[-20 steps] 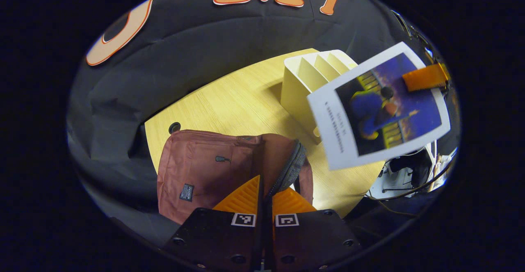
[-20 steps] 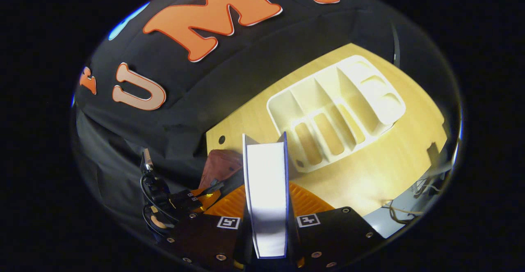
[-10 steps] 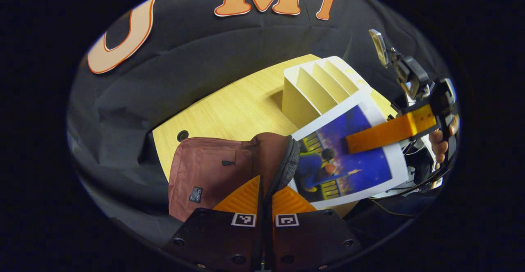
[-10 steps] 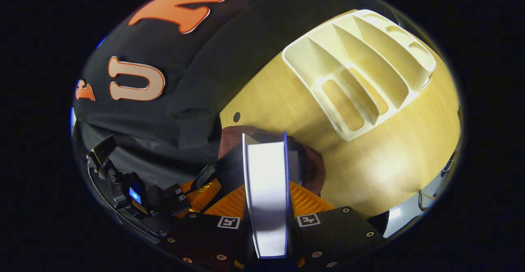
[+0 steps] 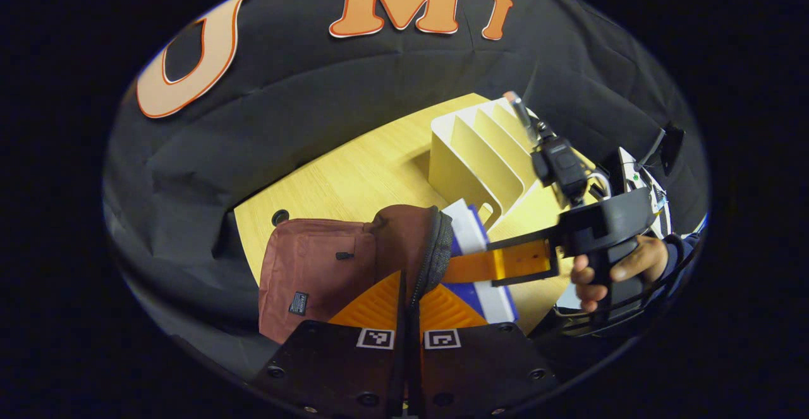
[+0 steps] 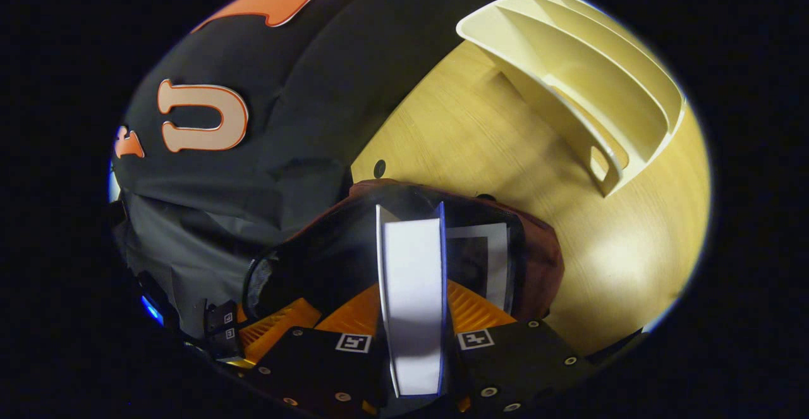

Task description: Open the schoolbag, grab two books from the bookshelf and put them into the schoolbag.

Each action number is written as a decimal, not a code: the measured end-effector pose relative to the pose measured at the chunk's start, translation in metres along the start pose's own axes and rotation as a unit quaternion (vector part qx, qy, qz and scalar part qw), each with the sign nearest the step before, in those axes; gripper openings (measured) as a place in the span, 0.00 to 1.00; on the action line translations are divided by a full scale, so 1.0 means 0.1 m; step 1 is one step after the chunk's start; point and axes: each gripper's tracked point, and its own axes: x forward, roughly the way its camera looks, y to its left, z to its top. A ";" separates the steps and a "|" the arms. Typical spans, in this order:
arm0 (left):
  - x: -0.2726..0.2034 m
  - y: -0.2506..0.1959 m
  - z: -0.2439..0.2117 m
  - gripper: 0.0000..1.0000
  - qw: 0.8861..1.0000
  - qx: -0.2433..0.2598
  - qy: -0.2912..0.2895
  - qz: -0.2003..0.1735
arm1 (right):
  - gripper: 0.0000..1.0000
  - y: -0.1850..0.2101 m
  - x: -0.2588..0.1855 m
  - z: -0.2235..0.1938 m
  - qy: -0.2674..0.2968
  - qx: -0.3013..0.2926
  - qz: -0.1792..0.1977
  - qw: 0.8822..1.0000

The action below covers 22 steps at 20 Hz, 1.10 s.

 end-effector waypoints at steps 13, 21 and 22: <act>-0.09 -0.02 -0.01 0.04 0.999 -0.024 -0.029 0.008 | 0.43 -0.21 0.50 -0.29 0.020 -0.035 -0.029 0.999; 0.11 -0.25 -0.07 0.06 0.997 -0.040 -0.039 -0.048 | 0.97 -0.43 -0.07 -0.16 -0.031 -0.097 -0.098 0.990; 0.12 -0.30 -0.06 0.07 0.997 -0.036 -0.039 -0.051 | 0.98 -0.44 -0.16 -0.08 -0.042 -0.095 -0.097 0.990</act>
